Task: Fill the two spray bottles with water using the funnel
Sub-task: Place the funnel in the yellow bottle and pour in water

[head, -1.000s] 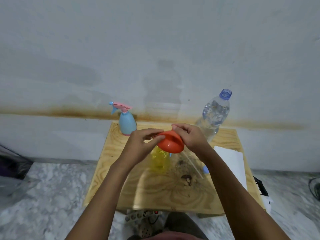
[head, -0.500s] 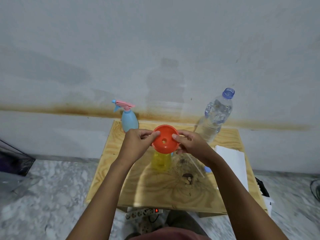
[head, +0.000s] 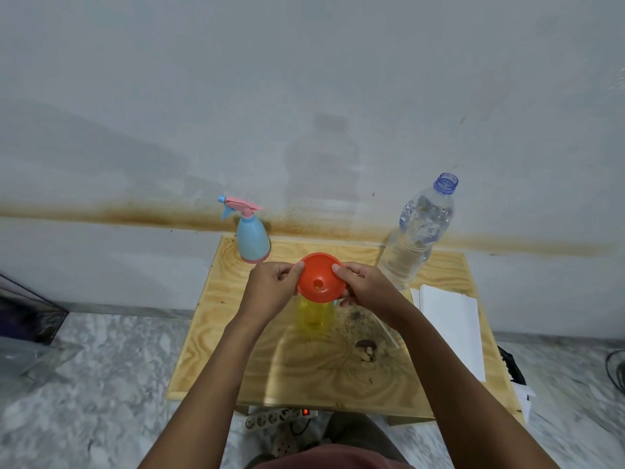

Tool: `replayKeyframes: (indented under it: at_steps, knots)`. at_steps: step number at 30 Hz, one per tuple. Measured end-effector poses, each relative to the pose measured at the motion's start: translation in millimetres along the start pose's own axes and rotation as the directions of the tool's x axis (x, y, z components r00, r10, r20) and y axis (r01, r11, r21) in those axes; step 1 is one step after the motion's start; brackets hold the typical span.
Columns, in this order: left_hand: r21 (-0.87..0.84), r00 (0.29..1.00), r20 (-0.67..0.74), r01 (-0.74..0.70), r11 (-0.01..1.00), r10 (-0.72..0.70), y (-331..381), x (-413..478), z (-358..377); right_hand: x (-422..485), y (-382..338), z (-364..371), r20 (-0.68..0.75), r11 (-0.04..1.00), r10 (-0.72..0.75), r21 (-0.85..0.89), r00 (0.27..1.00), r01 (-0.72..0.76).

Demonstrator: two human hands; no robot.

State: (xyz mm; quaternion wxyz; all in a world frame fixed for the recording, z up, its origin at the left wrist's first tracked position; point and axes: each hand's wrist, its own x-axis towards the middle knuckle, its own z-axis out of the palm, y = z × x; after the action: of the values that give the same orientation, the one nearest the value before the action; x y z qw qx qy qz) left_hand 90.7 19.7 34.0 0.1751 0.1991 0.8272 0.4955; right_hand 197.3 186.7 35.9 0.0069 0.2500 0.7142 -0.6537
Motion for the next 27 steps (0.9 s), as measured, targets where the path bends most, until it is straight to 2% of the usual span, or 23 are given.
replayKeyframes:
  at_steps: [5, 10, 13, 15, 17, 18, 21, 23, 25, 27]
  knots:
    - [-0.014, 0.998, -0.033, 0.051, 0.999, -0.052, -5, 3, 5, 1, -3, 3, -0.044, 0.999, 0.019, 0.048, 0.999, -0.017]
    - [-0.065, 0.997, -0.053, 0.048, 0.997, -0.051, -5, 3, 10, 5, 3, 4, -0.121, 0.996, -0.019, -0.092, 0.992, 0.008]
    - [-0.069, 0.998, -0.059, 0.01, 0.998, -0.014, -7, 4, 11, 4, 5, 3, -0.138, 0.993, -0.031, -0.121, 0.99, 0.014]
    - [-0.072, 0.998, -0.058, -0.011, 0.997, 0.007, -7, 3, 12, 2, 6, 2, -0.212, 0.991, -0.08, -0.126, 0.974, 0.054]
    - [-0.064, 0.998, -0.063, -0.03, 0.997, 0.026, -7, 3, 12, 0, 9, -1, -0.384, 0.983, -0.15, -0.155, 0.911, 0.097]
    - [-0.059, 0.997, -0.066, -0.037, 0.998, 0.033, -7, 3, 13, -3, 12, -4, -0.486, 0.978, -0.183, -0.178, 0.854, 0.108]
    - [-0.05, 0.996, -0.075, -0.052, 0.997, 0.048, -8, 3, 15, -15, 22, -19, -0.74, 0.967, -0.252, -0.22, 0.624, 0.13]
    - [-0.046, 0.995, -0.083, -0.053, 0.998, 0.049, -9, 4, 16, -22, 29, -33, -0.819, 0.96, -0.28, -0.247, 0.5, 0.133]
    - [-0.051, 0.995, -0.091, -0.048, 0.998, 0.043, -10, 4, 18, -24, 33, -49, -0.84, 0.954, -0.299, -0.274, 0.453, 0.122]
    - [-0.059, 0.994, -0.106, -0.039, 0.997, 0.032, -12, 4, 21, -21, 33, -66, -0.821, 0.953, -0.302, -0.279, 0.485, 0.122]
